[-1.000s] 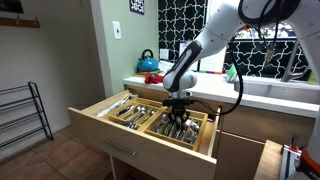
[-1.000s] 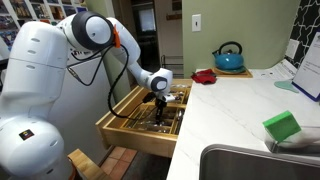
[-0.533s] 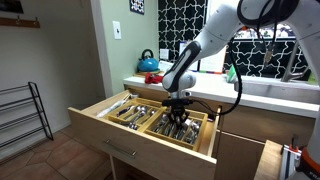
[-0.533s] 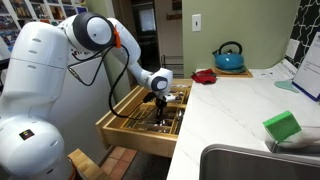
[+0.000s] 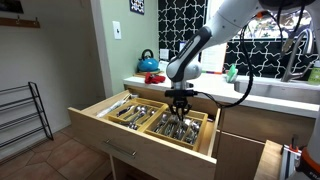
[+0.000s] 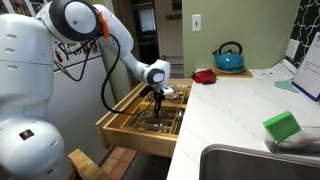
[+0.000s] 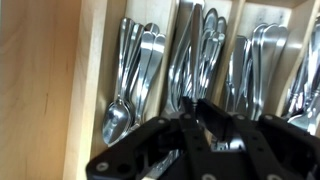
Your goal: Remove the folk from the open drawer second position to the right and put it on the cupboard
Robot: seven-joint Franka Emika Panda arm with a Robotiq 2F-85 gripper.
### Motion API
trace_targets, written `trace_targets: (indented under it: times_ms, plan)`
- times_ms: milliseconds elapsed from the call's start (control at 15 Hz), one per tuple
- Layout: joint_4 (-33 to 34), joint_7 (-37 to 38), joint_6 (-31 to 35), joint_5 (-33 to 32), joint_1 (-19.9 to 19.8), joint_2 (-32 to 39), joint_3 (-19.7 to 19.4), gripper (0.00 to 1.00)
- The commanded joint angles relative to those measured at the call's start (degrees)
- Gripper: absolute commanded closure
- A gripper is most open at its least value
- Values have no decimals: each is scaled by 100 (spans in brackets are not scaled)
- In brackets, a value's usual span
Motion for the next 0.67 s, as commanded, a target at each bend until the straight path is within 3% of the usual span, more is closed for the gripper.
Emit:
trace_targets:
  times_ms: [0, 267, 600]
  plan:
    - [-526, -197, -181, 6, -126, -932, -29, 94]
    - [-384, -444, -1079, 204, -436, -1734, -104, 95]
    - [108, -72, -2406, 158, -780, -2518, -230, 96]
